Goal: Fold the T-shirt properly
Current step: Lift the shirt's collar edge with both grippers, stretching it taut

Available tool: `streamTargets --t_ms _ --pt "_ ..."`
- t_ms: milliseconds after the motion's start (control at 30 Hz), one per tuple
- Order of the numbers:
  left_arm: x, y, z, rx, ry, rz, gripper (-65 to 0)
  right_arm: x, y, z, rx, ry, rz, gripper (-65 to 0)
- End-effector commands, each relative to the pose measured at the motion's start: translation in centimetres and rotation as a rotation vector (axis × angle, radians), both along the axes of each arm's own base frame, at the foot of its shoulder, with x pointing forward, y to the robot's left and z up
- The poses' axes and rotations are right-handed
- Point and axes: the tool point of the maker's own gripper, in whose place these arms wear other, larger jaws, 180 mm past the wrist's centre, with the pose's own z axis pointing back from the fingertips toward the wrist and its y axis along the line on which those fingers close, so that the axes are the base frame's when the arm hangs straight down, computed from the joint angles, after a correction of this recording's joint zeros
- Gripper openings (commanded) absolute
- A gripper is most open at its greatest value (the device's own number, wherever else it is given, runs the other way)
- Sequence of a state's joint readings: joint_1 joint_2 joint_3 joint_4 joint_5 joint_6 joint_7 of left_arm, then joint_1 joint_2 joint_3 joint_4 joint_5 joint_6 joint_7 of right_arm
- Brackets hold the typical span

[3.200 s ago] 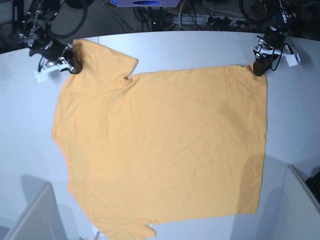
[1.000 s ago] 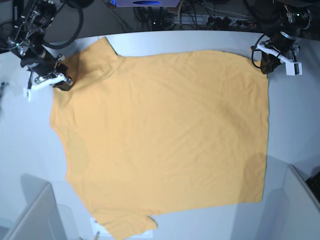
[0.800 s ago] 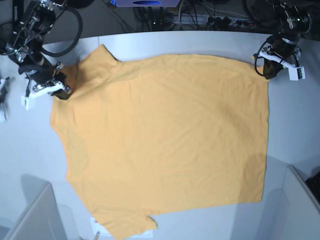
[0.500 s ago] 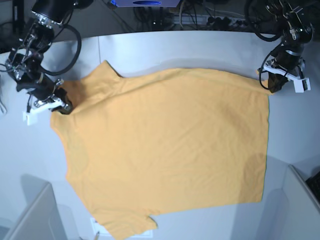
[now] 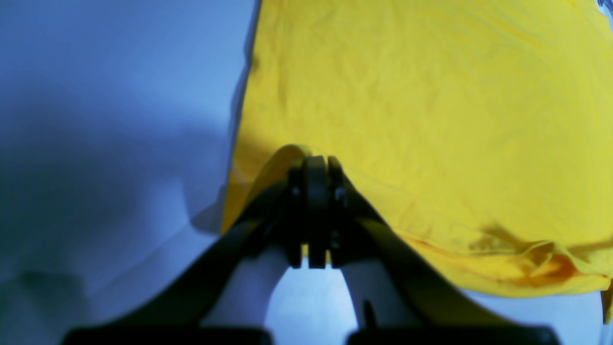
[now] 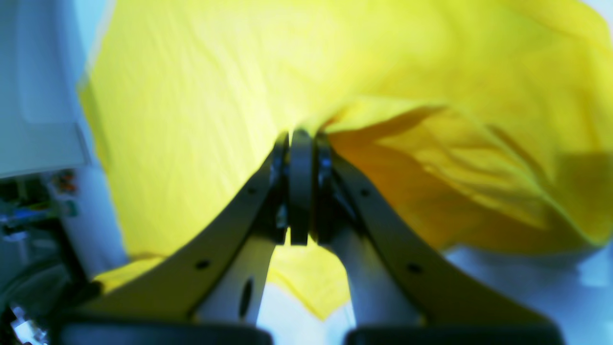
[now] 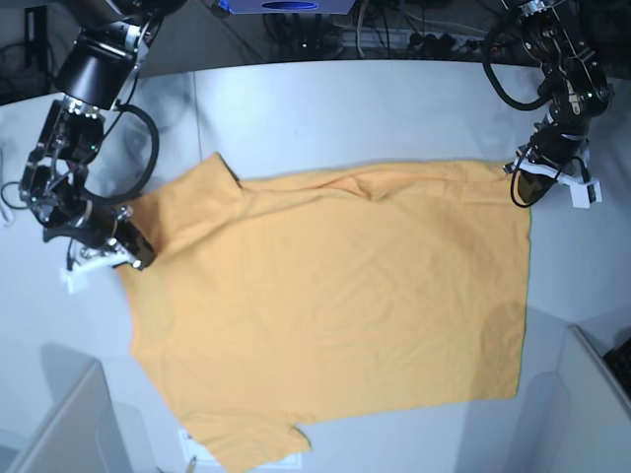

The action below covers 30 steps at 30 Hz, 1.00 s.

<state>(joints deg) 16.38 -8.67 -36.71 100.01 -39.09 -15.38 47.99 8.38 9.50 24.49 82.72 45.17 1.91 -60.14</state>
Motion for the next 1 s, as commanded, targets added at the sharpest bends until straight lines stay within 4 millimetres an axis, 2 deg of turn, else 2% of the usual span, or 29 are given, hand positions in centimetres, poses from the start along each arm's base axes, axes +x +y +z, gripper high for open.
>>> streamTargets --t_ms 0,100,233,333,500,700,833,967 --pt "1.1 0.7 1.5 0.026 -0.050 -0.009 -65.0 1.5 -0.2 1.4 -0.017 -0.056 -0.002 -65.0" --pt "1.9 0.7 1.1 0.023 -0.042 -0.023 -65.0 2.7 -0.3 0.8 -0.057 -0.060 -0.006 -65.0" --pt "3.2 1.9 1.1 0.079 -0.028 -0.018 -65.0 3.7 -0.6 0.2 -0.070 -0.036 -0.016 -65.0" --pt "3.0 2.6 0.4 0.103 0.001 -0.010 -65.0 4.5 -0.7 1.0 -0.069 -0.057 -0.021 -65.0" --pt "4.2 2.6 1.4 0.106 -0.031 -0.008 -65.0 5.7 -0.8 2.3 -0.067 -0.087 -0.025 -65.0" --pt "5.6 1.6 1.7 0.098 -0.049 -0.038 -65.0 6.3 -0.8 3.0 -0.066 -0.104 -0.025 -65.0" --pt "6.4 1.7 2.3 0.095 -0.070 -0.034 -65.0 6.7 -0.9 2.5 -0.055 -0.094 -0.038 -65.0" --pt "7.2 1.7 2.1 0.079 -0.072 -0.027 -65.0 7.3 -1.3 1.5 -0.042 -0.082 -0.069 -65.0"
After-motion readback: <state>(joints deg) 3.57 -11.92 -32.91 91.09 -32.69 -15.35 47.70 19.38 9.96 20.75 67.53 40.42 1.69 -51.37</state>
